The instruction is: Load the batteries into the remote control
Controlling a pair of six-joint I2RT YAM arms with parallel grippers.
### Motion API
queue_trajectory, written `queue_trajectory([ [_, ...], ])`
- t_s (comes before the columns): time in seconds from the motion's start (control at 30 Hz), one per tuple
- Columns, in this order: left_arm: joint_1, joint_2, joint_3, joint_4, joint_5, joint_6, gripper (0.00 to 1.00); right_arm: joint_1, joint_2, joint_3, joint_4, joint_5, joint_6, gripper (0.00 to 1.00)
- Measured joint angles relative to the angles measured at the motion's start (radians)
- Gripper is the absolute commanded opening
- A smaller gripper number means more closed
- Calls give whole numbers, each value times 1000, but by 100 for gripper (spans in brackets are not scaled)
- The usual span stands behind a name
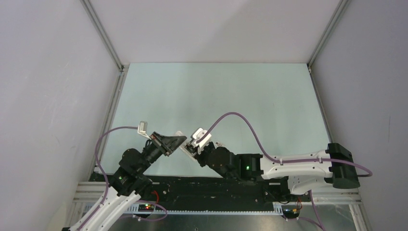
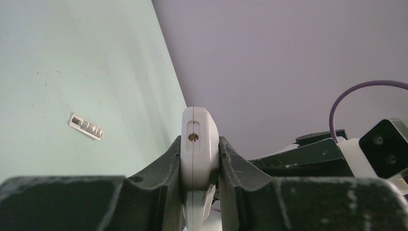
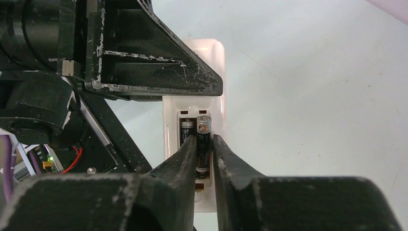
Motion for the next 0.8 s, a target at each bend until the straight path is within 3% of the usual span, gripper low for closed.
queue_trajectory([
  [0.4,3,14,0,-11,2,-12,0,-15,11,2,-6,12,6,40],
  [0.8,3,34,0,-12,9,-27,0,-29,11,2,-11,-6,7,46],
])
